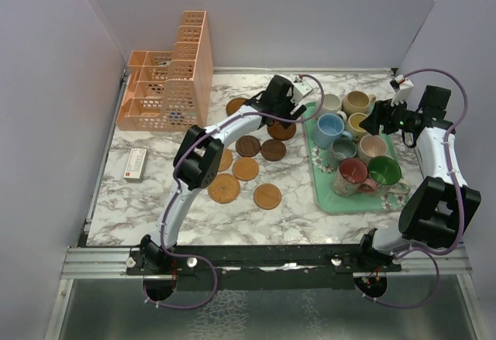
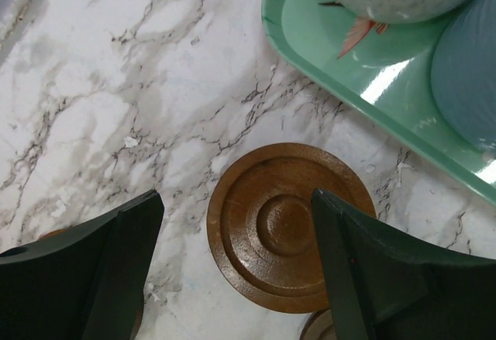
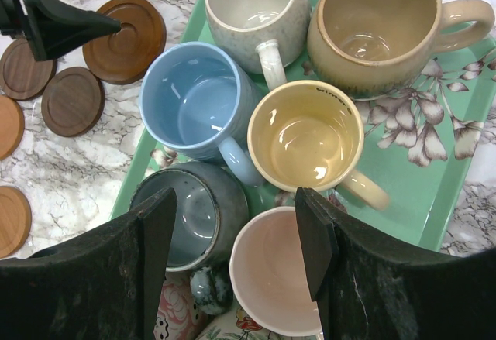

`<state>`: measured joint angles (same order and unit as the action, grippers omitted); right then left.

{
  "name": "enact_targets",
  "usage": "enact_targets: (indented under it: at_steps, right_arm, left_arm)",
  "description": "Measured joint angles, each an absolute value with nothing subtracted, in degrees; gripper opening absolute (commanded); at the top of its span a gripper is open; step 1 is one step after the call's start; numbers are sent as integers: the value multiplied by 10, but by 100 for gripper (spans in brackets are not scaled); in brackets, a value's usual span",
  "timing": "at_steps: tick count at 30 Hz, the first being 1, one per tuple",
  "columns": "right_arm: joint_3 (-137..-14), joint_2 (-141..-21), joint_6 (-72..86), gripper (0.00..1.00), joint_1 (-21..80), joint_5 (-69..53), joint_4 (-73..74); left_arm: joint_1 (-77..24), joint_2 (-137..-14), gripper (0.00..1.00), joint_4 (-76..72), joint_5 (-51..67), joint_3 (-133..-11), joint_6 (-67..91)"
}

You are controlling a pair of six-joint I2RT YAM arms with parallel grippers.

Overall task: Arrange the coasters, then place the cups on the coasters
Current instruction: Move the coaster to the center of the board.

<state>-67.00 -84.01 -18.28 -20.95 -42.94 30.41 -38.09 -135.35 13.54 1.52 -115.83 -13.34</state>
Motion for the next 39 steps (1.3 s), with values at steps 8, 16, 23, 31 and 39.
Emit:
enact_targets:
  at_steps: [8, 16, 23, 31, 39]
  right_arm:
    - [-670, -840, -183, 64, -209, -429, 304]
    - [-670, -840, -183, 64, -209, -429, 304]
    - [-670, -840, -186, 64, -209, -429, 305]
    - [-670, -840, -187, 64, -209, -429, 311]
    - [-670, -840, -188, 64, -209, -429, 315]
  left_arm:
    - [-376, -1366, 79, 153, 15, -1143, -134]
    - [-376, -1373, 78, 154, 10, -1140, -137]
    - [-370, -1388, 78, 152, 5, -1141, -136]
    - [-352, -1414, 76, 149, -1, -1179, -131]
    - [-311, -1488, 74, 151, -13, -1294, -130]
